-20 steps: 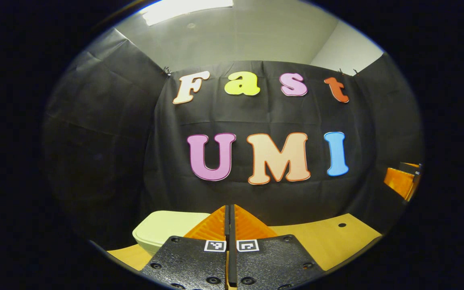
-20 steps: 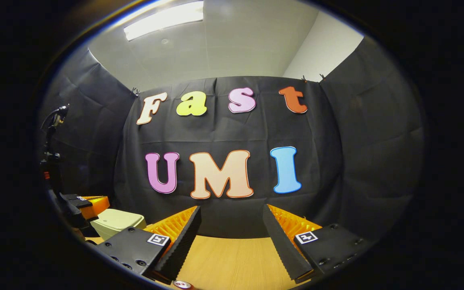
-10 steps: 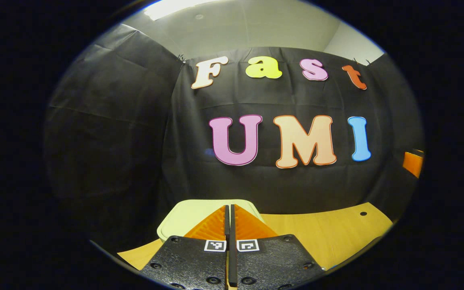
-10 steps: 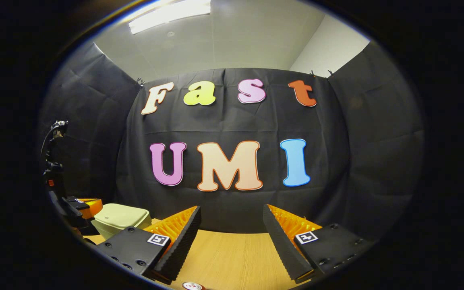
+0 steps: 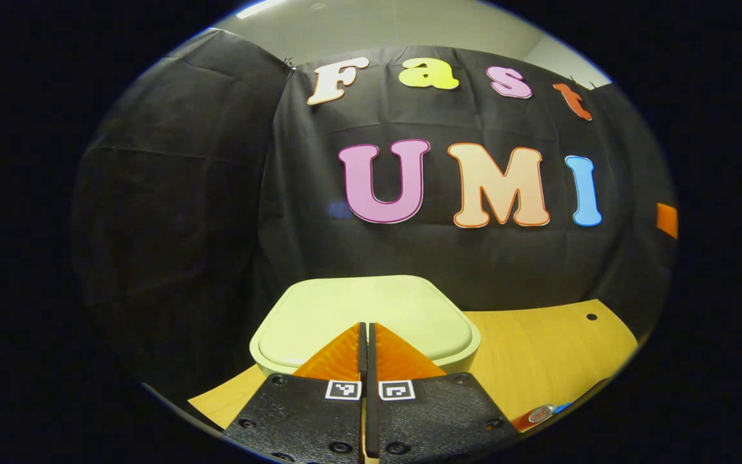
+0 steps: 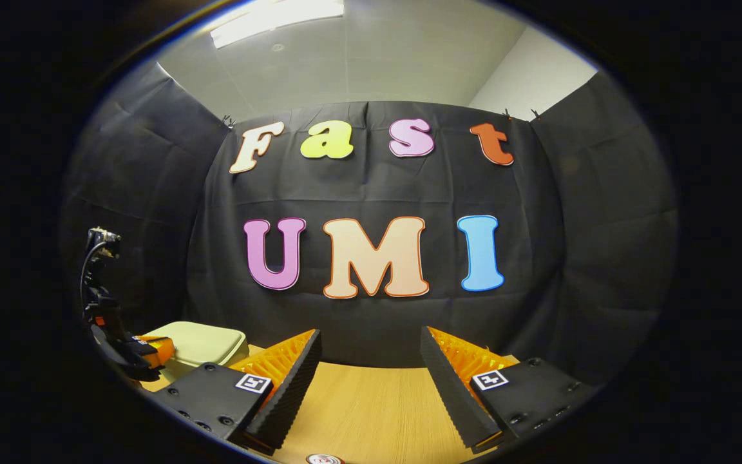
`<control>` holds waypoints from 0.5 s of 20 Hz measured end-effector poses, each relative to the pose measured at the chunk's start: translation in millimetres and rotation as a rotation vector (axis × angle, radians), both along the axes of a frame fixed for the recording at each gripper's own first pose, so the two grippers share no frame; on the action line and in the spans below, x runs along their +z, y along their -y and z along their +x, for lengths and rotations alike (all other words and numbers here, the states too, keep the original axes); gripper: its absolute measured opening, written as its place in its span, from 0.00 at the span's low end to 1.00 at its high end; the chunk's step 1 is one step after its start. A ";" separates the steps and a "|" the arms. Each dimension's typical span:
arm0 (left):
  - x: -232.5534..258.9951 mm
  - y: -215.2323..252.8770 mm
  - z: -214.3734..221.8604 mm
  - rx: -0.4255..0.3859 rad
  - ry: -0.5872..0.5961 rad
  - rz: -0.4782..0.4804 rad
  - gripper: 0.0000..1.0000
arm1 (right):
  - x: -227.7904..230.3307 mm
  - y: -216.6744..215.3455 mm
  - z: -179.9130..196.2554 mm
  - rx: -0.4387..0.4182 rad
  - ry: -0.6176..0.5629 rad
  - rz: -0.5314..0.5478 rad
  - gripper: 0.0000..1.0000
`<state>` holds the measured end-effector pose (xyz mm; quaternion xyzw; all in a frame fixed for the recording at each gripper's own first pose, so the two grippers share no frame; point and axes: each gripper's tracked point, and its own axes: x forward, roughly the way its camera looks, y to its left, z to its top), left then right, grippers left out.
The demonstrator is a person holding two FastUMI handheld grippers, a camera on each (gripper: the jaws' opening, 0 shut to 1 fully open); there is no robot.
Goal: Press the lid of the desktop garbage bin to open it, pick up the crumpled paper on the desktop and throw it into the bin, then pick up the pop can on the desktop and drop it into the bin, and finally close the garbage bin lid.
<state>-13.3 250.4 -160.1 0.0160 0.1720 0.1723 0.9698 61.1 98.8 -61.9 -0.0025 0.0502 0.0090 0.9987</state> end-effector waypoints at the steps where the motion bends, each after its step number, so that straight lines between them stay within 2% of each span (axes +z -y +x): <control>1: -4.6 -0.7 -1.8 0.002 -0.010 -0.009 0.00 | -0.1 0.3 -0.4 -0.002 0.001 -0.003 0.98; 4: -3.1 0.4 -0.5 0.013 0.052 -0.119 0.00 | 3.3 4.0 0.2 -0.007 0.004 -0.003 0.97; 8: 9.9 1.6 -0.5 -0.033 0.110 -0.008 0.00 | 7.1 22.0 -2.8 -0.018 0.005 -0.005 0.96; 10: 16.5 6.5 -3.5 -0.033 0.121 0.002 0.00 | 8.4 36.3 -4.1 -0.028 0.000 -0.013 0.97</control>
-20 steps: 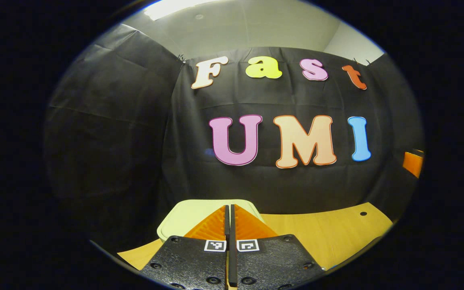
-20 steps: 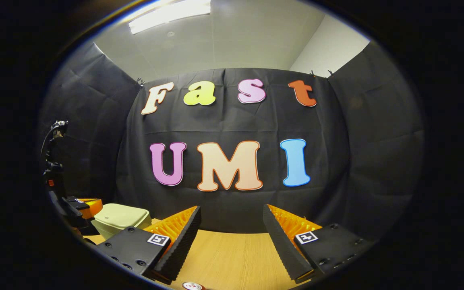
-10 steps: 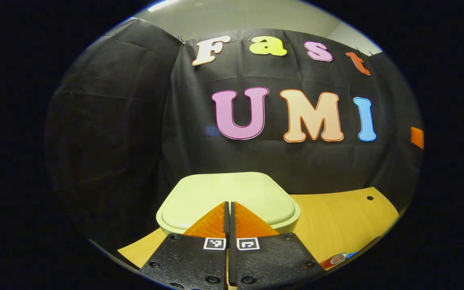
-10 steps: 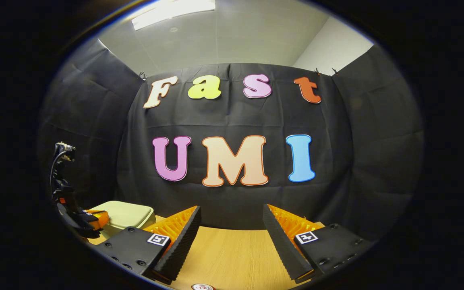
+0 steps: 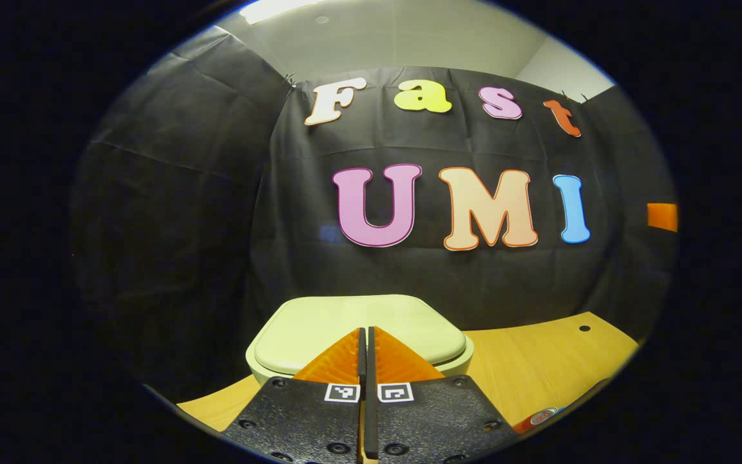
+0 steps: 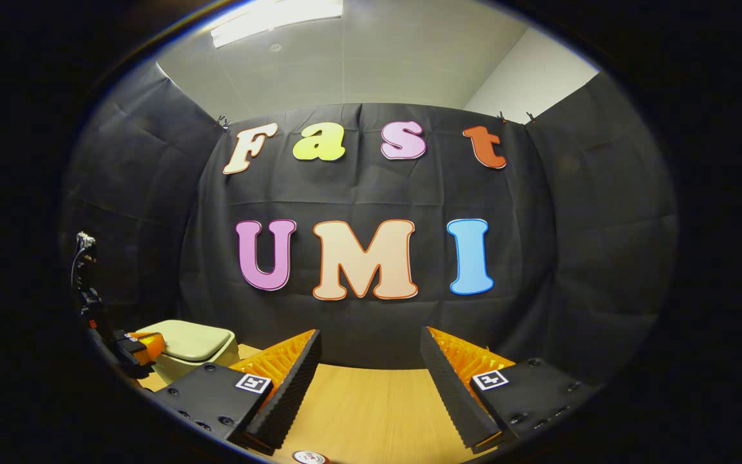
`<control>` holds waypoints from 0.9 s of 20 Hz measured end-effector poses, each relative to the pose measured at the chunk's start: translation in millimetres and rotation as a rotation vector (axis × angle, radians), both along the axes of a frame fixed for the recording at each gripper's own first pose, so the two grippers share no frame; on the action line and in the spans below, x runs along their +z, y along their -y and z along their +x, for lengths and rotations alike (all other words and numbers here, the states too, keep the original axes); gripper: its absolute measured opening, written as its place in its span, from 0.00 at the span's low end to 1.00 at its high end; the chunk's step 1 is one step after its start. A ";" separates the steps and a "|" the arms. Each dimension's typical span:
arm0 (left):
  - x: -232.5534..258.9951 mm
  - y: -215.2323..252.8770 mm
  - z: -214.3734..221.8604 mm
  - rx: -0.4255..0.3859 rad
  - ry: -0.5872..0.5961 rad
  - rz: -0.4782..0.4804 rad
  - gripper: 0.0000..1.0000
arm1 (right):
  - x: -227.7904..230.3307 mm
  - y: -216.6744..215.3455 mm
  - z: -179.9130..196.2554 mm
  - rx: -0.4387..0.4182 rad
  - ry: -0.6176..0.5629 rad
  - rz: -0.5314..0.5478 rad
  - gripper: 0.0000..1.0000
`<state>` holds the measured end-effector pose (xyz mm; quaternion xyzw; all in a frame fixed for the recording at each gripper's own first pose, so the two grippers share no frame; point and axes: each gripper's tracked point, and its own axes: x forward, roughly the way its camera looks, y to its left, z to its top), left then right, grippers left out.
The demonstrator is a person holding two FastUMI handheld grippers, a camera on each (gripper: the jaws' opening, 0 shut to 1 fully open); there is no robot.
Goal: Press the lid of the desktop garbage bin to open it, pick up the crumpled paper on the desktop and throw it into the bin, then pick up the pop can on the desktop and drop it into the bin, and finally close the garbage bin lid.
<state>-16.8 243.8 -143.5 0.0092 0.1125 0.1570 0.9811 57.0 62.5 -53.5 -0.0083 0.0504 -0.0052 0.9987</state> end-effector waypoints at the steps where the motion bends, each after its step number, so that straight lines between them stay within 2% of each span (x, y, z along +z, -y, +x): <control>1: 9.9 2.9 -1.1 0.004 0.026 -0.002 0.00 | -1.1 5.6 -0.9 -0.004 -0.002 0.001 0.97; 4: 36.8 16.1 0.9 0.002 0.097 -0.020 0.00 | -1.4 19.6 -3.6 -0.004 -0.007 0.008 0.97; 8: 58.0 43.8 -1.0 -0.045 0.118 -0.036 0.15 | -14.9 32.7 -7.3 0.014 -0.035 0.015 0.97; 11: 77.2 64.9 -3.9 -0.075 0.147 -0.032 0.70 | -35.9 38.0 -7.8 0.040 -0.086 0.007 0.97; 18: 112.6 100.0 -13.2 -0.092 0.209 0.015 0.92 | -130.9 45.6 -20.1 0.118 -0.277 -0.048 0.98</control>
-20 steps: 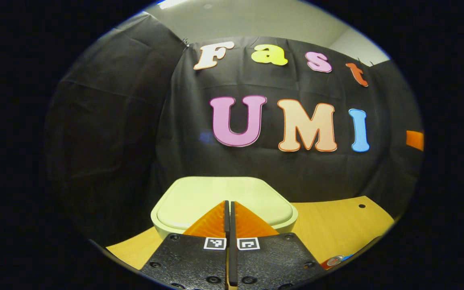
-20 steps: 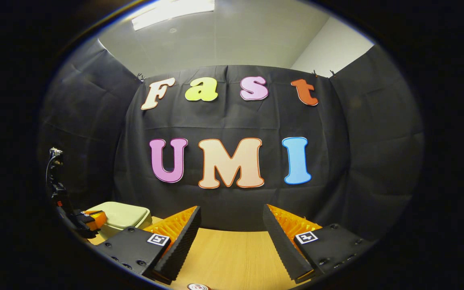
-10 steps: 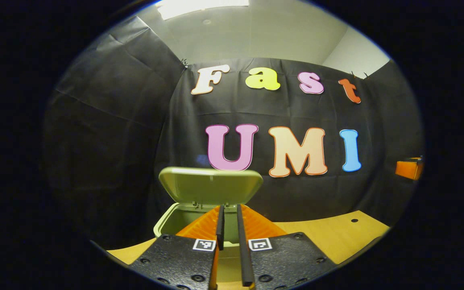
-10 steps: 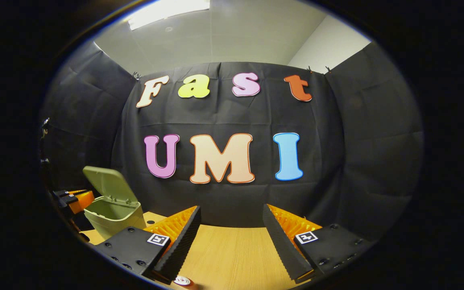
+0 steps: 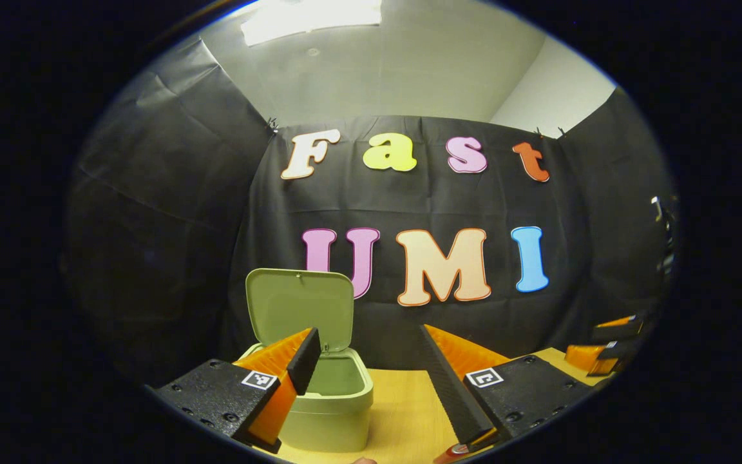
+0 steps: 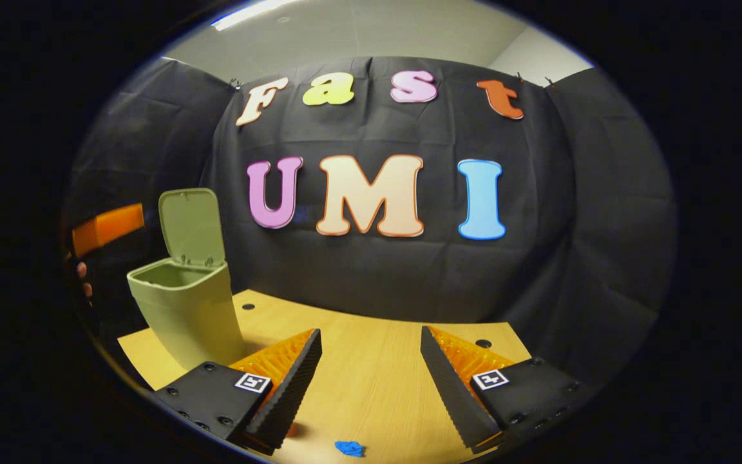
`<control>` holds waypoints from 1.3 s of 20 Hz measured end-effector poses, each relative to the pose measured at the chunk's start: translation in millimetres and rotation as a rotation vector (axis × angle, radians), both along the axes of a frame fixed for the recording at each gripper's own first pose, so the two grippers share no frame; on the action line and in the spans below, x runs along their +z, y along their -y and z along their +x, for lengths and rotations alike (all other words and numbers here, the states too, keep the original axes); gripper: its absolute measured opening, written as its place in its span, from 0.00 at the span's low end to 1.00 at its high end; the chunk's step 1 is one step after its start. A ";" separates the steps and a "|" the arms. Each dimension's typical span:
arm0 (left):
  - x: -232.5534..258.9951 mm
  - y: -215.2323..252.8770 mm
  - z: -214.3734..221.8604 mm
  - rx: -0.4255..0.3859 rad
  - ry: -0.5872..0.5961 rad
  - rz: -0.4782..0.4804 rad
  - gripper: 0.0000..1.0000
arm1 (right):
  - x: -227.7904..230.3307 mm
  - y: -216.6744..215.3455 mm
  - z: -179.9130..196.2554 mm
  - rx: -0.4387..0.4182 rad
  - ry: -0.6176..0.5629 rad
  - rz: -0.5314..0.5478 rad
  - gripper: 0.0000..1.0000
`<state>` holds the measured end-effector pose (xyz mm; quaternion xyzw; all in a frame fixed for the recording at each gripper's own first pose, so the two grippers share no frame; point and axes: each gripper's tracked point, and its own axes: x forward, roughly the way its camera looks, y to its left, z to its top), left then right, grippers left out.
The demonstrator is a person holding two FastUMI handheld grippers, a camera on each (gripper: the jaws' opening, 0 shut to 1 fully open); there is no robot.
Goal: Press the lid of the desktop garbage bin to open it, pick up the crumpled paper on the desktop and throw it into the bin, then pick up the pop can on the desktop and drop it into the bin, and finally close the garbage bin lid.
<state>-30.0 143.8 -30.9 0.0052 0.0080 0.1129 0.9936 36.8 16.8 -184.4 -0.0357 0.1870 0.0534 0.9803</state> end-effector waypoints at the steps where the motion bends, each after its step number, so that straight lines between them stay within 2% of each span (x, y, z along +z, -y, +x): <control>1: 4.3 2.2 -1.5 0.002 0.004 0.005 0.93 | -18.4 1.3 -4.0 0.009 -0.033 -0.015 0.96; 7: 25.7 10.4 -11.7 0.024 0.027 0.055 0.92 | -119.8 4.6 -31.5 0.064 -0.230 -0.065 0.98; 14: 35.9 2.4 -22.2 0.063 0.033 0.085 0.92 | -208.0 8.4 -69.1 0.109 -0.434 -0.102 0.97; 17: 37.9 -1.0 -22.3 0.067 0.030 0.102 0.93 | -232.4 5.5 -88.4 0.124 -0.521 -0.080 0.98; 22: 34.0 -7.3 -24.4 0.073 0.017 0.103 0.93 | -256.7 2.7 -111.9 0.126 -0.598 -0.073 0.98; 26: 32.5 -17.3 -28.0 0.088 0.010 0.098 0.92 | -275.9 -0.3 -128.7 0.136 -0.654 -0.090 0.87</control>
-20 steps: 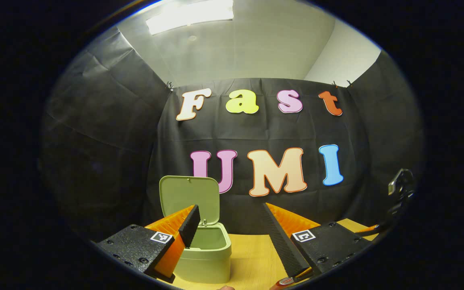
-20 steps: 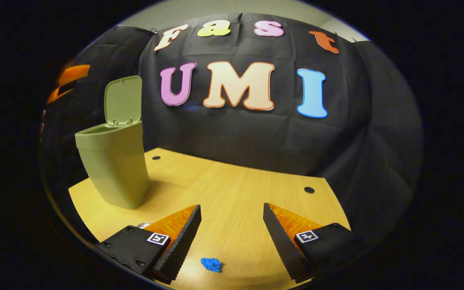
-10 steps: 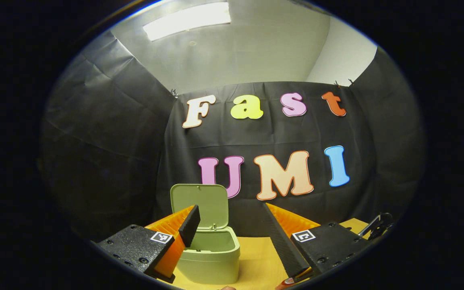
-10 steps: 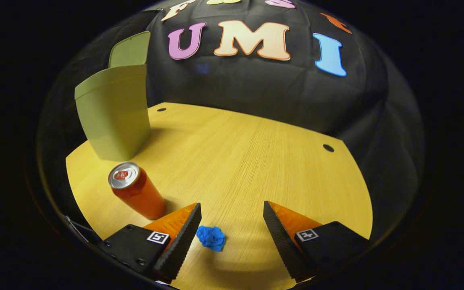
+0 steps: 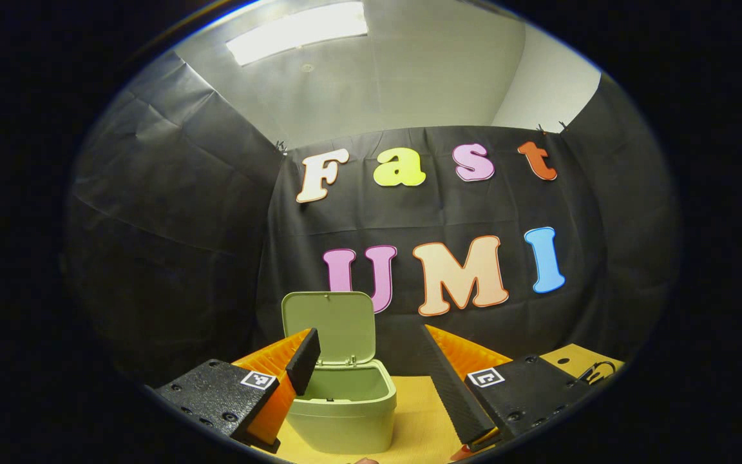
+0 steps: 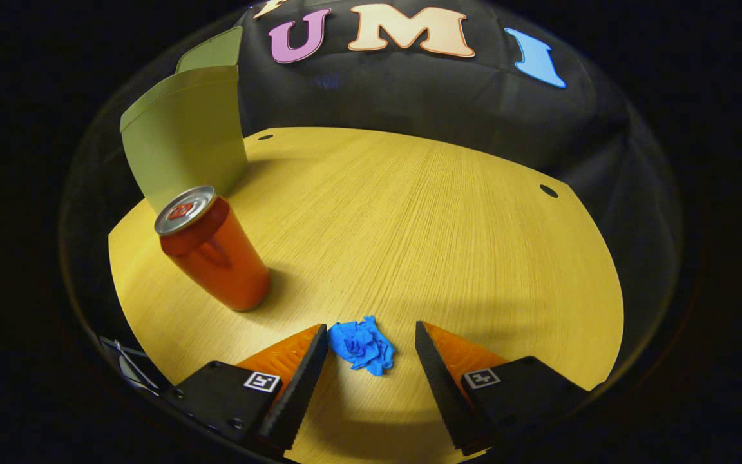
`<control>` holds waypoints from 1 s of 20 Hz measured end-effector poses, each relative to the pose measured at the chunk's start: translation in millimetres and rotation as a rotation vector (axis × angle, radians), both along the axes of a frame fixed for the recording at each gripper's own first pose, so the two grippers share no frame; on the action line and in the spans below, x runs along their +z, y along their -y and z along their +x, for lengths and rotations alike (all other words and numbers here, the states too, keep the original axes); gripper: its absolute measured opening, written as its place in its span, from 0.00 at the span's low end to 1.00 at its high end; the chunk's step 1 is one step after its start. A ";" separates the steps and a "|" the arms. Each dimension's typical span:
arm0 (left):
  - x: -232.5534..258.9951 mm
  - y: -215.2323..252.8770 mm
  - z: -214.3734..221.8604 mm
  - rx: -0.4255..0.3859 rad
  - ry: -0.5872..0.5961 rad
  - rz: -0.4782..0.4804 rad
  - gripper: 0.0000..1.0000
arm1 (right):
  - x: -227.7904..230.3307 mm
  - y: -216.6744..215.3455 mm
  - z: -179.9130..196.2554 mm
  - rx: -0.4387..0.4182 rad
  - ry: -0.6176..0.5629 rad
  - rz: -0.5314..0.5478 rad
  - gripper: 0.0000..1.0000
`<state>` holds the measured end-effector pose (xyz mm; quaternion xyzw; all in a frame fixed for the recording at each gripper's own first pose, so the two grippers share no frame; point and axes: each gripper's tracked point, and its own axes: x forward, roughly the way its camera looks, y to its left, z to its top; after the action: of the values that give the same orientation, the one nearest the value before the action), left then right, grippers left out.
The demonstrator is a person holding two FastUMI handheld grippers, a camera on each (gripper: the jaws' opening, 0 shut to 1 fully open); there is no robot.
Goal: Press the lid of the desktop garbage bin to open it, pick up the crumpled paper on the desktop and throw it into the bin, then pick up the pop can on the desktop and drop it into the bin, and finally close the garbage bin lid.
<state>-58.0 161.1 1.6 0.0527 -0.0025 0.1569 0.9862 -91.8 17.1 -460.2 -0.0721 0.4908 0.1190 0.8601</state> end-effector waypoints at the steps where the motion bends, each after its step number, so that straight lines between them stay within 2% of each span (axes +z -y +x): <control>1: 0.4 -1.3 -0.8 0.003 0.000 0.000 0.92 | -1.7 -6.1 -4.6 0.002 -0.019 0.026 0.83; 4: -0.9 -7.0 -4.4 0.010 -0.001 -0.006 0.92 | 2.5 -7.7 -0.3 -0.027 -0.011 0.040 0.28; 5: -1.4 -8.3 -4.6 0.012 -0.003 -0.009 0.92 | 3.1 -6.4 0.9 -0.037 -0.009 0.031 0.22; 6: -2.6 -9.5 -4.0 0.011 -0.004 -0.013 0.92 | 3.5 -4.2 2.0 -0.044 -0.012 0.022 0.08; 7: -2.4 -9.4 -4.5 0.010 -0.004 -0.017 0.93 | 5.2 -5.5 2.2 -0.044 -0.013 0.022 0.05; 10: -2.0 -9.7 -7.0 0.005 -0.003 -0.014 0.93 | 32.4 -9.6 23.8 -0.032 0.076 0.033 0.05; 20: -4.0 -28.1 -15.8 0.011 -0.006 -0.018 0.92 | 164.7 -70.8 118.9 -0.003 0.389 0.145 0.05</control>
<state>-73.8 189.3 -2.4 0.0444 0.0024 0.1621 0.9858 27.1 88.0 -295.5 -0.0311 0.3056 0.1364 0.9418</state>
